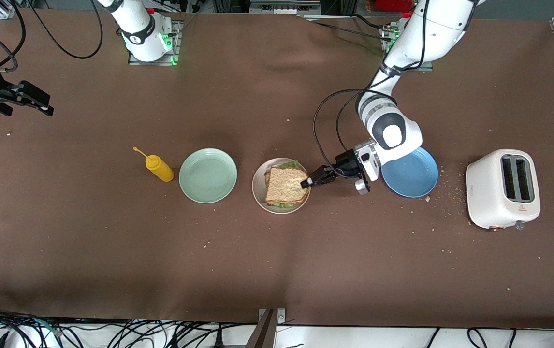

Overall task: Make sandwich in beige plate with both arms
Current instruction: 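Lower bread onto the lettuce with the left gripper while the right gripper retracts, then open the left gripper and draw it back toward the toaster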

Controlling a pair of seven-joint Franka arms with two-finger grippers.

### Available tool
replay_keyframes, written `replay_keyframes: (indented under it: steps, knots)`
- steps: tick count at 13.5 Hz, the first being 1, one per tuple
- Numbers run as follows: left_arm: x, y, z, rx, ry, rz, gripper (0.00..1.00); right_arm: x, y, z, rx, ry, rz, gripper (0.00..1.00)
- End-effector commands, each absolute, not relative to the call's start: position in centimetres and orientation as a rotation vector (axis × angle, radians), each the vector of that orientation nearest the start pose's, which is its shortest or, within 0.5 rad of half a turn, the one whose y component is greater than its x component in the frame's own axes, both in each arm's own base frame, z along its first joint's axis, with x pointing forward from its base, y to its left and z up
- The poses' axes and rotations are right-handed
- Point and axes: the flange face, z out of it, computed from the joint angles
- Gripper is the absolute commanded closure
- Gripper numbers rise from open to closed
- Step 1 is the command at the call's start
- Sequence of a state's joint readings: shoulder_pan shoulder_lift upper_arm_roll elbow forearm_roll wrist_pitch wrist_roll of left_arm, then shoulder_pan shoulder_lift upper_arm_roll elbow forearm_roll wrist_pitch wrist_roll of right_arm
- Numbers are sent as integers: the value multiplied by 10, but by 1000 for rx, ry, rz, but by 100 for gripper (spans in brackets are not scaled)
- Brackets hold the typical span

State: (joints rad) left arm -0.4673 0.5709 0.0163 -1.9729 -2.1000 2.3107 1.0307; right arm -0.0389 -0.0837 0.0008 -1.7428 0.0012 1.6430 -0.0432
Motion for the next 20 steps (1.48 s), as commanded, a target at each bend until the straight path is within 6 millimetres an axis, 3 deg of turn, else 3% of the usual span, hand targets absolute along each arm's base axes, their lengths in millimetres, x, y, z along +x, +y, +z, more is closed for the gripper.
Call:
replay_keyframes:
  steps: [1,3,4,6,8,15,16,18,20]
  knots:
    - [529,-290,166,1908,349,297,100,531,-13,602,-3164,-8,100,0]
    - [526,-292,160,1902,351,329,100,538,-6,613,-3168,-27,54,0]
    - [526,-292,155,1905,348,340,94,539,-1,619,-3167,-41,42,0]
    - [526,-289,147,1919,333,352,41,540,-18,620,-3148,7,39,0]
    - [530,-283,147,1919,337,369,0,542,-16,615,-3135,7,55,0]
    - [545,-252,156,1950,426,432,0,545,-11,613,-3141,5,41,0]
    - [547,-248,163,1962,441,446,0,546,-10,613,-3138,5,39,0]
    - [552,-229,181,2047,505,511,0,546,12,613,-3149,-58,36,0]
    - [558,-204,208,2204,616,624,0,546,9,613,-3140,-41,36,0]
